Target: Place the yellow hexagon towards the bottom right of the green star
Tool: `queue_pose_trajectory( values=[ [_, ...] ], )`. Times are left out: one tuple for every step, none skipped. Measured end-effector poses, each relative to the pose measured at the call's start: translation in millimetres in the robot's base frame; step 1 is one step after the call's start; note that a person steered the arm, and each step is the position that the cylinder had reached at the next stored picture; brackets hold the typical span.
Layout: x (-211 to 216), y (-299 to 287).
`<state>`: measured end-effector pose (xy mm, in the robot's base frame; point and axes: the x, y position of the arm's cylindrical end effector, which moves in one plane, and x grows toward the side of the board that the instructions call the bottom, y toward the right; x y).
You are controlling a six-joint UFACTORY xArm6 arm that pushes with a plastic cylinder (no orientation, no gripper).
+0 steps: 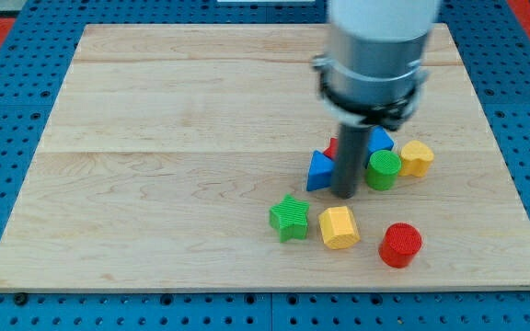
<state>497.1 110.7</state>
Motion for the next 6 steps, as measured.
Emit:
queue_pose_trajectory(
  values=[
    [1.8,56.8],
    [25.0,56.0],
    [42.8,29.5],
    [48.0,-18.4],
    [54.4,-40.3],
    [54.4,-37.3]
  ],
)
